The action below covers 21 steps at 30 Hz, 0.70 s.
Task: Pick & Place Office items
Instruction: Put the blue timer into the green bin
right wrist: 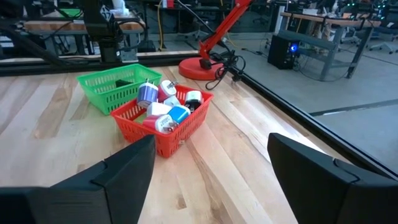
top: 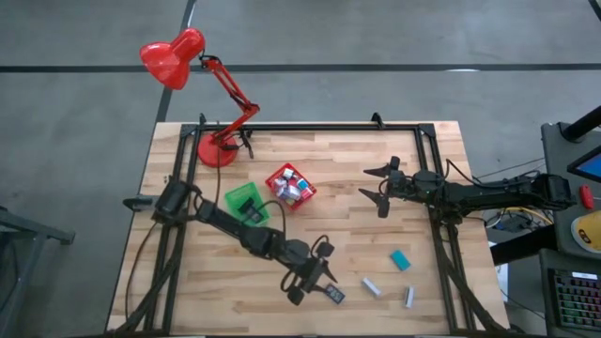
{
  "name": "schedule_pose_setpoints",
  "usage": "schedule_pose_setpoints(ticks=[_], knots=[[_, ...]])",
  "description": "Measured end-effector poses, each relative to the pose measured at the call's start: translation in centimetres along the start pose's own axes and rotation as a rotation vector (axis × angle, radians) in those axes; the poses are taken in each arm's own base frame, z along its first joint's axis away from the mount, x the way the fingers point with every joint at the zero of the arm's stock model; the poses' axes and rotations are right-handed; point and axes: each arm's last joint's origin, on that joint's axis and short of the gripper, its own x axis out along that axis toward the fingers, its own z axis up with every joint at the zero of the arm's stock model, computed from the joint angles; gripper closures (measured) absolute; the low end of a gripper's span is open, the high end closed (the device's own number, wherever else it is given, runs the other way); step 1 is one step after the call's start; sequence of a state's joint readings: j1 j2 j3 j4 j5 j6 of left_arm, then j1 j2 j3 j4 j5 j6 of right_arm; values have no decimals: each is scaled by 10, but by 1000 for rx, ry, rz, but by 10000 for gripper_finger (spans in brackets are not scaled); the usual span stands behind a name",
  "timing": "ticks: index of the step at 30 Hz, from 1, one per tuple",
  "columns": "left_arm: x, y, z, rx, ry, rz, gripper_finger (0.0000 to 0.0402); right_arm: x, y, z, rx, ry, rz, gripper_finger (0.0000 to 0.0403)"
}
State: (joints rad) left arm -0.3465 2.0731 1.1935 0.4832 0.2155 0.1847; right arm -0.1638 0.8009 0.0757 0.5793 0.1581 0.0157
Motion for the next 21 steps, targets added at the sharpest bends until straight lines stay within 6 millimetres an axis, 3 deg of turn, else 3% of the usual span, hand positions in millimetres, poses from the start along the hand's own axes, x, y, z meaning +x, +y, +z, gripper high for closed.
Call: schedule_pose_setpoints(ticks=[7,21], knots=[[1,-6,3,20,-25,-4,234,0,0,0,0,0,0,97],[17,-10,-28,-16,52,-29,234,0,0,0,0,0,0,101]])
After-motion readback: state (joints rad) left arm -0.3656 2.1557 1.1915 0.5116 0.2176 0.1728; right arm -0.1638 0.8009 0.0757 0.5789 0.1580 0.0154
